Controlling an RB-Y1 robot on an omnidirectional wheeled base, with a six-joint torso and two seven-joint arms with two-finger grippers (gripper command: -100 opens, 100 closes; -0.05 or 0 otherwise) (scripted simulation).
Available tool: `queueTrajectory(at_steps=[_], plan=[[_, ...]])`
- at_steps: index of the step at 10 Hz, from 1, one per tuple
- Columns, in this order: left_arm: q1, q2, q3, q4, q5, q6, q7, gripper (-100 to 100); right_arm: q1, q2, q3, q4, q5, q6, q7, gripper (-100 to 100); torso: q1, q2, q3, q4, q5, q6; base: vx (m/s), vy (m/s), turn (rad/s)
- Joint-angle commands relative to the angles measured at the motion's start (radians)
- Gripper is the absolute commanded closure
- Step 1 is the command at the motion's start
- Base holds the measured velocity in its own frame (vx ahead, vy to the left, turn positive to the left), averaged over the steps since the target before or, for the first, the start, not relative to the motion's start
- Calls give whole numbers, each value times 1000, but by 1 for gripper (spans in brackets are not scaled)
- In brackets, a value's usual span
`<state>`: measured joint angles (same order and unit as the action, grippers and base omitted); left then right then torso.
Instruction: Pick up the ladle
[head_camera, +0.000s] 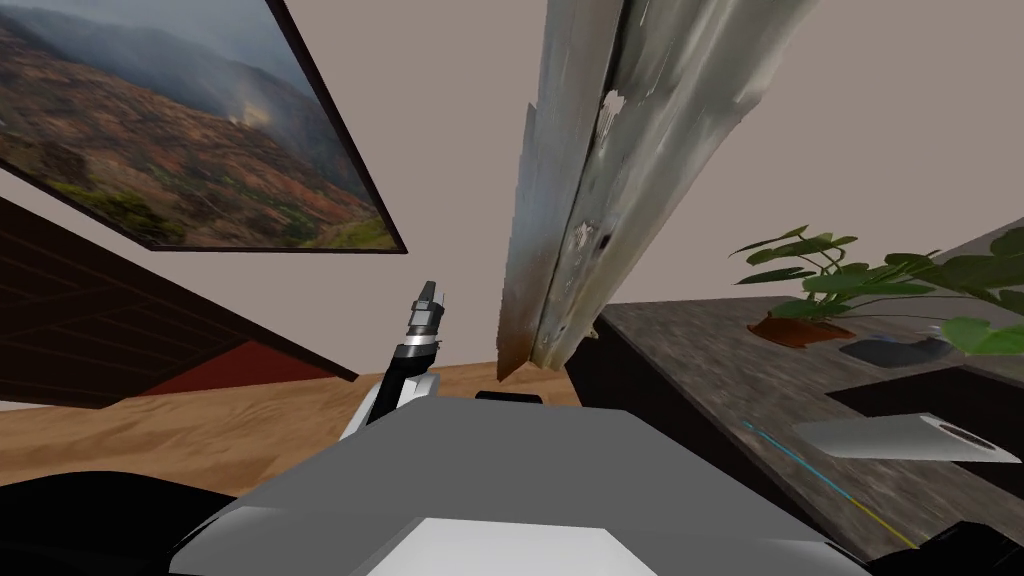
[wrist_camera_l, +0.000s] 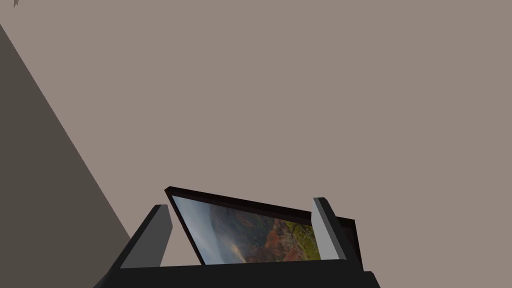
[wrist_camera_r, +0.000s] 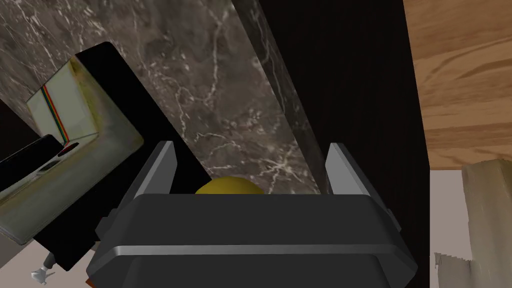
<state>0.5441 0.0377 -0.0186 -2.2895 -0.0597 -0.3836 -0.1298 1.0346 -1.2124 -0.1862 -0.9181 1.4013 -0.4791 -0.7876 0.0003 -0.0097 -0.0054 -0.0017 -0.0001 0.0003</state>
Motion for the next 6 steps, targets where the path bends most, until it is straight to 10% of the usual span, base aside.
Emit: queueTrajectory(at_steps=[1, 4, 5, 6], plan=[[0, 0, 0, 0, 0, 0, 0, 0, -2, -10, -12, 12, 36, -7, -18, -100, 0, 0, 0, 0, 0, 0, 156, -9, 125], [0, 0, 0, 0, 0, 0, 0, 0, -26, -4, -13, 34, 63, -15, -20, -100, -2, 2, 1, 0, 0, 0, 105, -23, 109], [0, 0, 0, 0, 0, 0, 0, 0, -28, -4, -14, 35, 65, -16, -22, 0, -1, 5, 3, 1, 0, 1, 12, -4, -3], [0, 0, 0, 0, 0, 0, 0, 0, -47, 27, 9, 57, 54, 9, 7, -100, 0, 9, 5, 2, 0, 1, 25, -60, 50]])
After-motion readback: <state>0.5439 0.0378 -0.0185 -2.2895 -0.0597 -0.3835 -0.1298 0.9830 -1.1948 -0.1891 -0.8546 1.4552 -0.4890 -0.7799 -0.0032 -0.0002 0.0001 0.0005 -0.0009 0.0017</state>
